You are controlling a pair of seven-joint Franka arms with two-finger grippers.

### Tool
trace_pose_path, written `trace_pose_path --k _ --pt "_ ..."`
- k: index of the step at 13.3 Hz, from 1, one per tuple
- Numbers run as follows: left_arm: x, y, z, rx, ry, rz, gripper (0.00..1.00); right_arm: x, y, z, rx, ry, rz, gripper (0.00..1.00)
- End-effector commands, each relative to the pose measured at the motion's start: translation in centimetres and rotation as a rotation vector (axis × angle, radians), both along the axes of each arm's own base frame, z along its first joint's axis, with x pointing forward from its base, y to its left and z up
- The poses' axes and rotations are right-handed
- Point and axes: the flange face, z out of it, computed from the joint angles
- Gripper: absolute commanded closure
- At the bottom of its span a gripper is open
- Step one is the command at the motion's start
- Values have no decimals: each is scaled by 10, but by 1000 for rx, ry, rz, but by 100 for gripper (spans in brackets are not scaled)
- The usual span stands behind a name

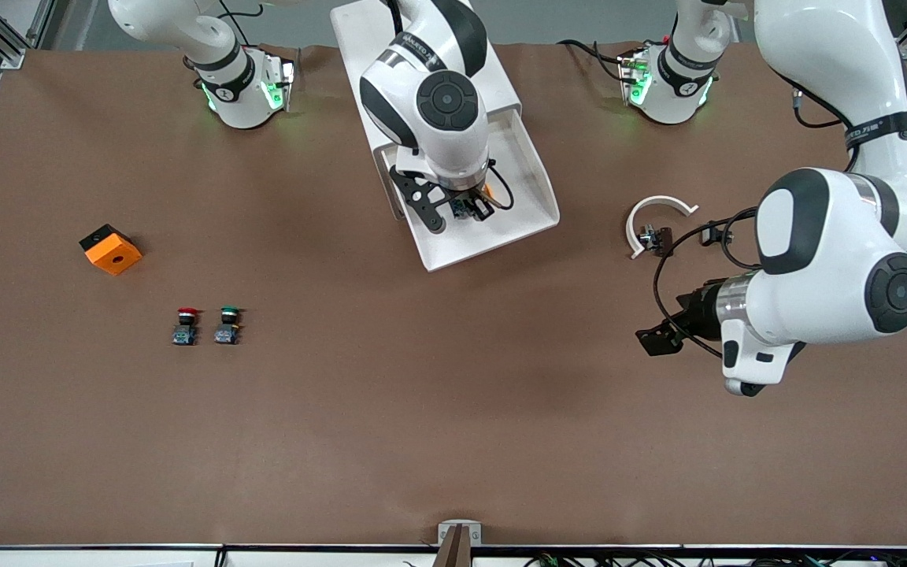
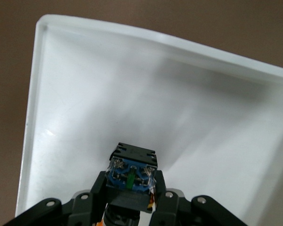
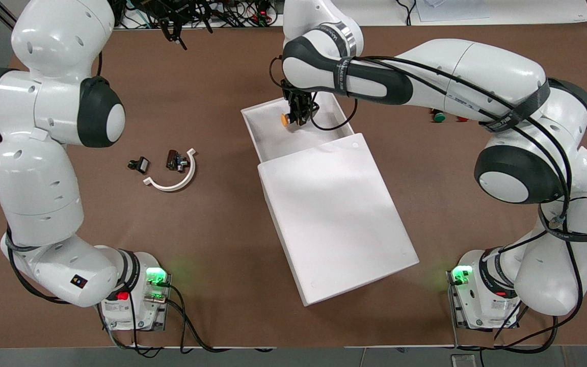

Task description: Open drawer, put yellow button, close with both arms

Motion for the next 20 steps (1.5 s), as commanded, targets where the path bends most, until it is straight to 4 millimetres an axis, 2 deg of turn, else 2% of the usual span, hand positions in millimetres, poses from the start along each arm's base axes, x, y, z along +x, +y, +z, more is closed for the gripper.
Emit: trace_pose_path --k 1,2,4,6,7,8,10,12,14,15,17,18,19,20 --pt "-7 -11 2 14 -20 -38 0 0 8 4 11 -3 -15 70" --pt "-10 -19 1 16 -19 -48 0 0 8 4 11 -3 -15 62" --pt "-10 -28 -2 17 -35 -56 0 0 8 4 11 -3 -15 59" --pt "-17 -43 -6 15 -38 -75 0 0 8 4 11 -5 -15 35" --pt "-18 -43 -3 12 -41 -75 0 2 7 5 11 -6 -17 21" --pt "-19 -44 0 10 -45 -76 0 2 7 5 10 -7 -17 0" --pt "-19 -46 1 9 -50 -79 0 6 4 12 21 -12 -24 0" --pt "-15 -51 -12 18 -66 -78 0 13 -3 35 47 -29 -33 0" --pt "-22 -81 -38 62 -89 -120 0 21 -22 79 97 -68 -51 0" --pt "-22 -85 -49 73 -103 -123 0 20 -30 98 104 -74 -51 0" --pt "-32 -116 -67 73 -118 -164 0 10 -46 120 71 -46 -12 0" --pt "-36 -124 -74 78 -113 -178 0 4 -57 143 79 -54 40 0" --pt "-43 -140 -80 75 -105 -203 0 4 -77 163 81 -50 84 0" --pt "-49 -151 -77 71 -107 -218 0 5 -99 180 75 -36 122 0"
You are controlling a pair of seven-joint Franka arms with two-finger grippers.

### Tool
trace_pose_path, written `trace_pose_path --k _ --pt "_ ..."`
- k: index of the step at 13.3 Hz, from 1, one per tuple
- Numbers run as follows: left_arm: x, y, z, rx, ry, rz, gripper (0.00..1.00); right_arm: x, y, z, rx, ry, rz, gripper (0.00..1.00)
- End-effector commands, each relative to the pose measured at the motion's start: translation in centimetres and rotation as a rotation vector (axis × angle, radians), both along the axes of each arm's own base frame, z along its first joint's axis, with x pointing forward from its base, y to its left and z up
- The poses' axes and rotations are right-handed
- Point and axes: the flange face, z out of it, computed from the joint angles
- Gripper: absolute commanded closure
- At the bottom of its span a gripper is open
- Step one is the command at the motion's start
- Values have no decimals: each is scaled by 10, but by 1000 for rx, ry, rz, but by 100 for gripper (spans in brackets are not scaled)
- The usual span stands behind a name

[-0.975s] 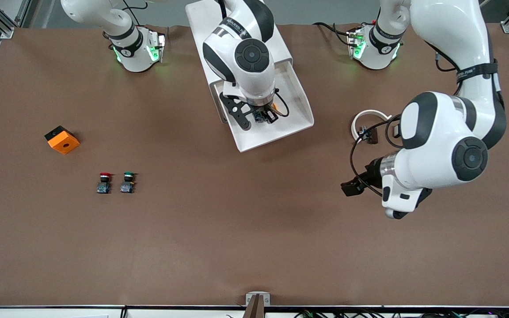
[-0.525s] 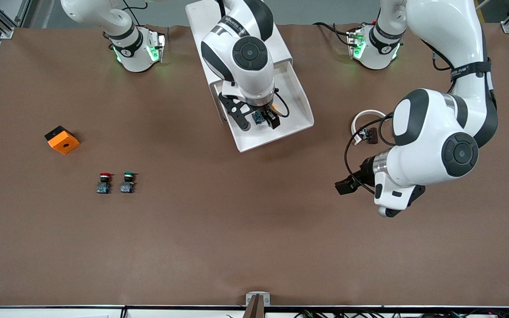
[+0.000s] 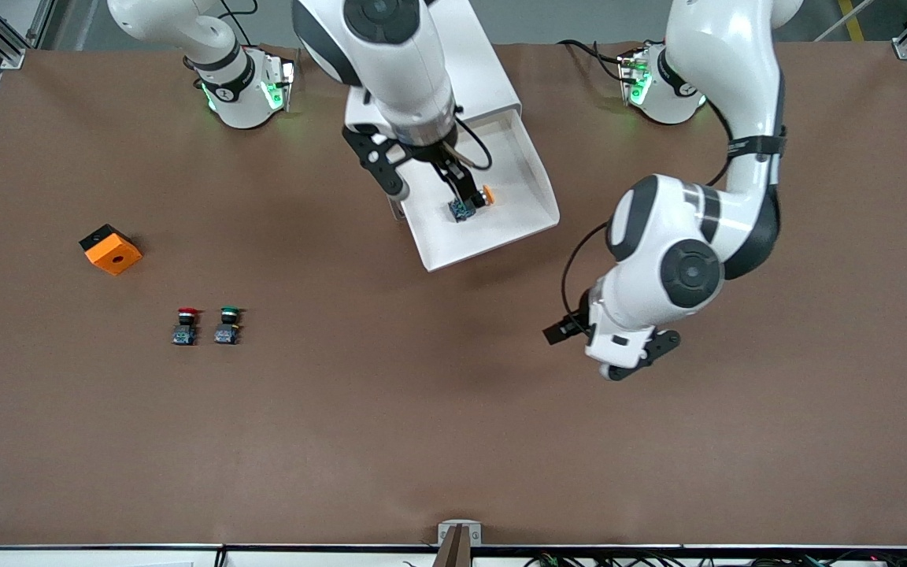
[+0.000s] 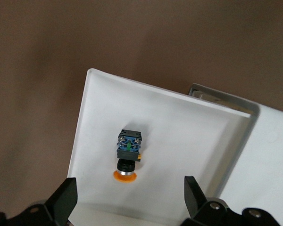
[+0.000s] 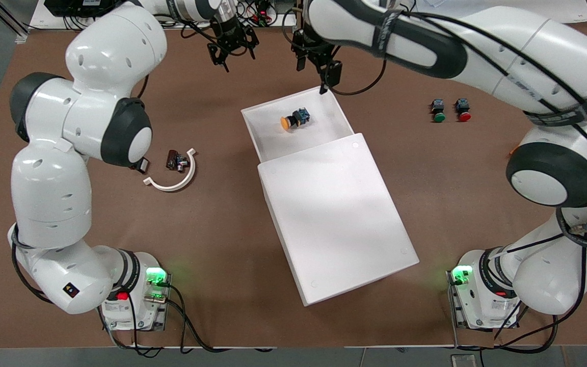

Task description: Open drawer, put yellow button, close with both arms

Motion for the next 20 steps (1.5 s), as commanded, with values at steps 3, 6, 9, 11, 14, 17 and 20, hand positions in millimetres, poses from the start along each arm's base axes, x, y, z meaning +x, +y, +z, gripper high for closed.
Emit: trace_pose_path --k 3,6,9,11,14,17,20 --pt "-34 -54 -4 -17 27 -52 0 9 -111 80 33 10 212 0" --pt "-74 -97 -19 11 65 -94 0 16 -195 118 75 -27 390 0" --pt "-107 -110 -23 25 98 -126 0 17 -274 127 65 -82 604 0" --pt "-129 -117 -24 30 120 -151 0 18 -315 128 22 -110 701 0" --pt "-154 -132 -32 42 143 -187 0 36 -394 121 44 -122 805 0" --pt "-183 -155 -40 46 164 -228 0 51 -457 115 47 -168 864 0" --pt "-211 -180 -45 45 182 -268 0 56 -492 114 26 -187 929 0"
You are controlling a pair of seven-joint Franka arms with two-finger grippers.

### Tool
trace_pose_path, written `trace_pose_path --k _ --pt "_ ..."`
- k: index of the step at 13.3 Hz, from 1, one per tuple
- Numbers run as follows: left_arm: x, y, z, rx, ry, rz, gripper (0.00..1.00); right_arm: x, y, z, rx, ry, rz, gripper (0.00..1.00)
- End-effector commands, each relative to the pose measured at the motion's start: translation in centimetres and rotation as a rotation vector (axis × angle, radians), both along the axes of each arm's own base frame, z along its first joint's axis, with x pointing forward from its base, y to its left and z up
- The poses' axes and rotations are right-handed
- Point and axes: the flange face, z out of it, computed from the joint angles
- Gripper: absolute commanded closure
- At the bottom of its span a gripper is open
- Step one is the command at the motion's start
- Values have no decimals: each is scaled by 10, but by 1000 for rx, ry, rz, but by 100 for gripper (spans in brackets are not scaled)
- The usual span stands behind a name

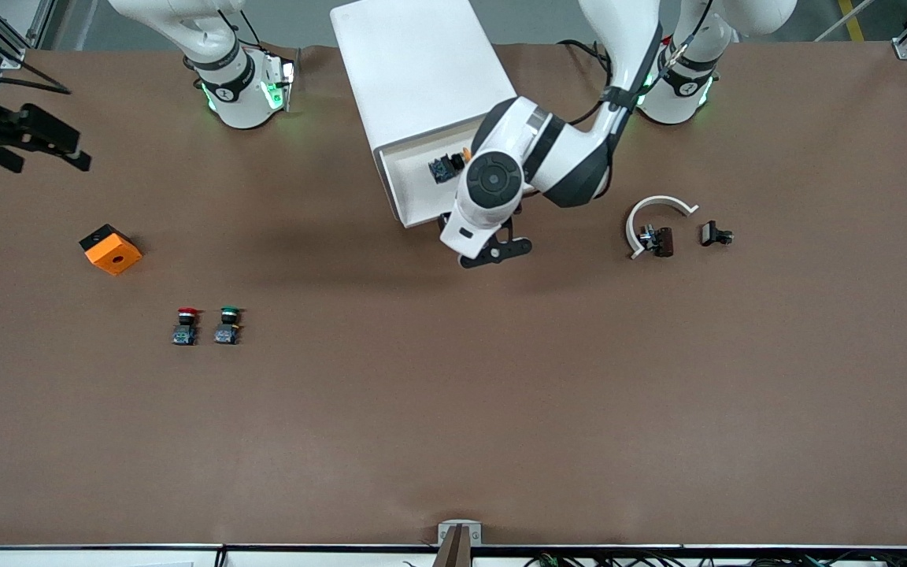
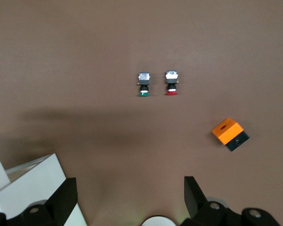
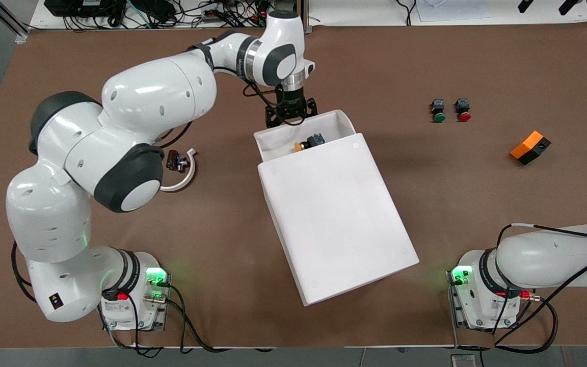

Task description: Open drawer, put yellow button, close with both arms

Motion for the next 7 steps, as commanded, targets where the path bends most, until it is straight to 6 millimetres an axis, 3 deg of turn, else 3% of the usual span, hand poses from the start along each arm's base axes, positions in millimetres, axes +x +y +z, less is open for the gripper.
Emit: trace_pose_path --k 1,4,7 --pt "-28 -14 4 2 15 -5 0 -1 -6 3 -59 -22 44 0" --pt "-51 -33 4 5 36 4 0 -1 5 11 -85 -34 61 0" --pt "-77 -51 2 16 61 17 0 -1 0 10 -82 -33 62 0"
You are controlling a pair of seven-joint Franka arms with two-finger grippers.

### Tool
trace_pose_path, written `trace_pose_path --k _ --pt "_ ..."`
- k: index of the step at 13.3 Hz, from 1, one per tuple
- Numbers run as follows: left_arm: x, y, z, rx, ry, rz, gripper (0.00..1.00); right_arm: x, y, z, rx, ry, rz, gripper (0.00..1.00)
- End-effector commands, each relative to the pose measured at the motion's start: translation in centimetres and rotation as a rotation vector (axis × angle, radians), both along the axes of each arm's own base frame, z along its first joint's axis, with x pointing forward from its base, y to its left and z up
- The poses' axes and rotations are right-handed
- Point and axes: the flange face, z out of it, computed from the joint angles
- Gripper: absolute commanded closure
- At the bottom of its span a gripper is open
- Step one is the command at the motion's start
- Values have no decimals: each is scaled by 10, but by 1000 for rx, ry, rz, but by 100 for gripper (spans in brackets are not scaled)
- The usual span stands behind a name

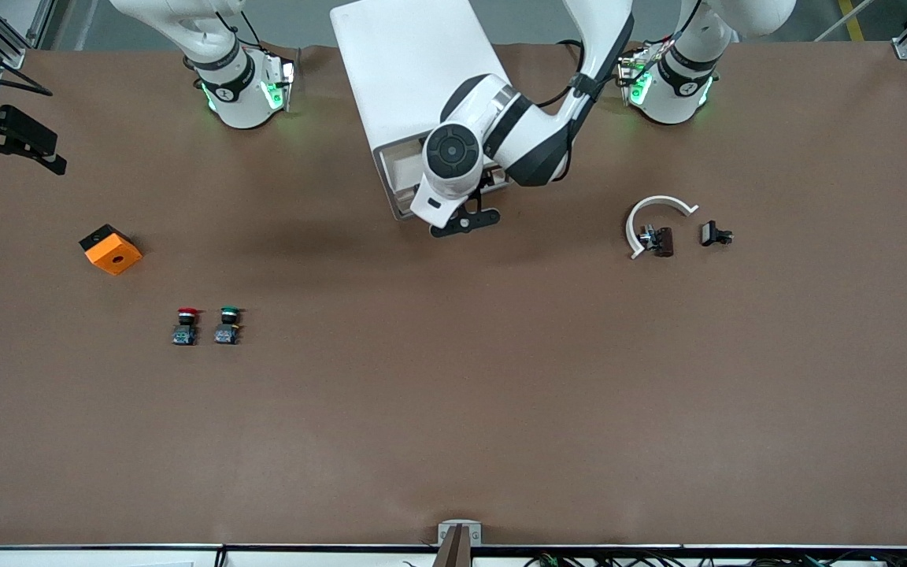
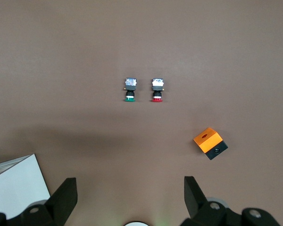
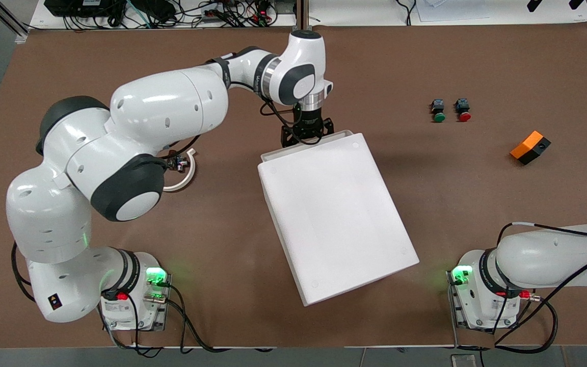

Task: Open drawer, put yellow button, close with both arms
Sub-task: 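Push the drawer shut with the left gripper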

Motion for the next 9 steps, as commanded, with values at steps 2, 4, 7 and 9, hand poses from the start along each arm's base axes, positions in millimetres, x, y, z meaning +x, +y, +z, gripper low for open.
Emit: trace_pose_path --k 2,4,7,9 --pt "-36 -17 11 5 18 20 0 -2 -3 6 -16 -8 9 0" --pt "-46 -23 11 10 26 21 0 -2 -3 6 -18 -8 9 0" --pt "-65 -36 5 26 19 16 0 -2 -1 5 -18 -7 12 0" --pt "-65 -36 3 32 15 20 0 -2 -1 5 -19 -7 11 0"
